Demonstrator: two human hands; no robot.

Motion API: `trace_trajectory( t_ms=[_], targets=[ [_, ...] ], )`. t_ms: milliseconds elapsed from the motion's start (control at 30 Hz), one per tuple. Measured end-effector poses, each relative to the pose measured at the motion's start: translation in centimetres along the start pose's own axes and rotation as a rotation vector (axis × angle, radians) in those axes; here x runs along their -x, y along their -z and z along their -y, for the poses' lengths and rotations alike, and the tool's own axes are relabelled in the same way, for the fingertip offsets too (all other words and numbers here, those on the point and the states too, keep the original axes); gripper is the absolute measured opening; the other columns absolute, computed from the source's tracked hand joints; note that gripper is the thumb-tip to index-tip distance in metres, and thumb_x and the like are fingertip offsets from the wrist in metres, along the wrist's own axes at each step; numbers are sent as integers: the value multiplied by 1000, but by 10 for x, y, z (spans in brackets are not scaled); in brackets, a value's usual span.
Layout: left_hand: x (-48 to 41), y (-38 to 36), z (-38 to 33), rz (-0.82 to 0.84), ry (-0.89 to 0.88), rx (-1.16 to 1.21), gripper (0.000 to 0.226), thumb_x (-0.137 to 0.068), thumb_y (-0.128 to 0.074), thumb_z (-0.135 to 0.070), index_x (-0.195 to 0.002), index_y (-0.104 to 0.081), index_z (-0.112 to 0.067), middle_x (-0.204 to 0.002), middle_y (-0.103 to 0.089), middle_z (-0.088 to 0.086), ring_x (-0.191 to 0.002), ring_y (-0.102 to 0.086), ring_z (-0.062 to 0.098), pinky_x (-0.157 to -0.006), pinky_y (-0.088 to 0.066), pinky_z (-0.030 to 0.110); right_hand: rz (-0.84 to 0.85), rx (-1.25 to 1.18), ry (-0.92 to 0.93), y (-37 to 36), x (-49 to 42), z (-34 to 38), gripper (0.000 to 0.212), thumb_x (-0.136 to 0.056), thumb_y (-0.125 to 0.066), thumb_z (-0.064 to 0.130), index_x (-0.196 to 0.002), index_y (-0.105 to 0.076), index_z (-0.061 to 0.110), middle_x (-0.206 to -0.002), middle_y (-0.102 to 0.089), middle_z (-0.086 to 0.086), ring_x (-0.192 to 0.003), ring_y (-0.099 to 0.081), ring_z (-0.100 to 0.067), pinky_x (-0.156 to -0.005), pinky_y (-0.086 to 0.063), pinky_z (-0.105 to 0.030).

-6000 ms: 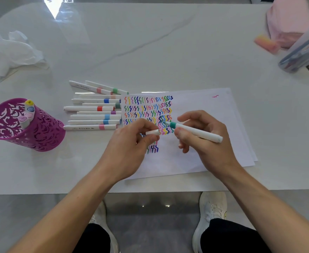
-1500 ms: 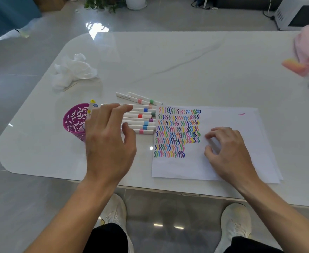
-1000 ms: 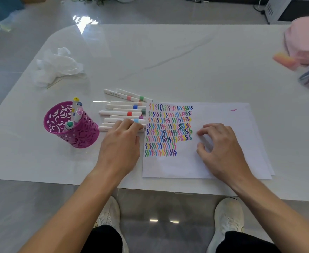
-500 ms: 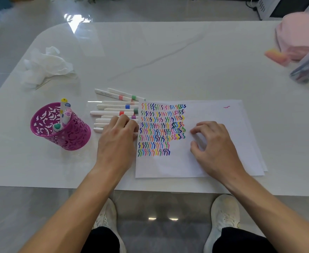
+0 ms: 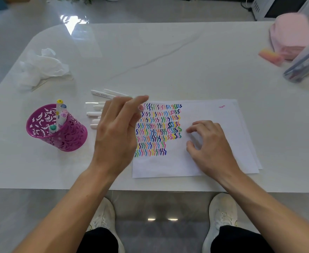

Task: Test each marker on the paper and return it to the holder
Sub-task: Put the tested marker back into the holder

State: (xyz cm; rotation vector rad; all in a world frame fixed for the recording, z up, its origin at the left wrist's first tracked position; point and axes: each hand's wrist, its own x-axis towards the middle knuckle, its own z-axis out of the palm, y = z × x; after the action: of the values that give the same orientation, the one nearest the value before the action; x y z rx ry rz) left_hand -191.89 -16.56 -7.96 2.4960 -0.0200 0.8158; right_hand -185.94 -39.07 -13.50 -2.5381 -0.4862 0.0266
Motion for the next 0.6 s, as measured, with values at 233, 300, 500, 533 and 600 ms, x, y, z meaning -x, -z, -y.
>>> trace_trajectory(
  t_ms=[233,300,500,533,600],
  targets=[
    [-2,3,-23,-55,12,364,14,-93,-66,3,-106,-64,-2,-101,-62,4,-93,-63,21,-81,-56,39,-141,-202,192,19,0,19,32,-92,-71,32,-121,-67,18,-125,-63,5,-120,-52,-12,-104,-35,-11],
    [-2,1,-25,0,160,516,16,-93,-68,-1,-104,-61,-10,-99,-64,4,-93,-66,24,-82,-58,41,-110,-231,256,20,2,24,41,-93,-72,41,-127,-65,20,-128,-64,6,-123,-54,-12,-106,-41,-24],
    [12,-11,-30,210,488,736,14,-86,-76,-7,-94,-66,-13,-91,-70,9,-86,-73,27,-79,-60,49,-28,-250,311,16,7,24,47,-91,-69,46,-130,-65,20,-115,-70,6,-103,-65,-11,-90,-51,-27],
    [15,-13,-31,241,500,738,14,-86,-77,-8,-94,-67,-12,-91,-72,8,-85,-74,26,-78,-61,48,-8,-266,317,16,7,23,45,-92,-69,45,-129,-65,20,-110,-72,6,-97,-67,-10,-86,-53,-27],
    [19,-15,-34,294,510,729,14,-85,-78,-13,-94,-67,-12,-89,-73,5,-83,-75,23,-77,-61,45,21,-266,333,16,8,20,36,-97,-67,42,-125,-67,19,-102,-73,7,-88,-69,-9,-78,-57,-29]
  ],
)
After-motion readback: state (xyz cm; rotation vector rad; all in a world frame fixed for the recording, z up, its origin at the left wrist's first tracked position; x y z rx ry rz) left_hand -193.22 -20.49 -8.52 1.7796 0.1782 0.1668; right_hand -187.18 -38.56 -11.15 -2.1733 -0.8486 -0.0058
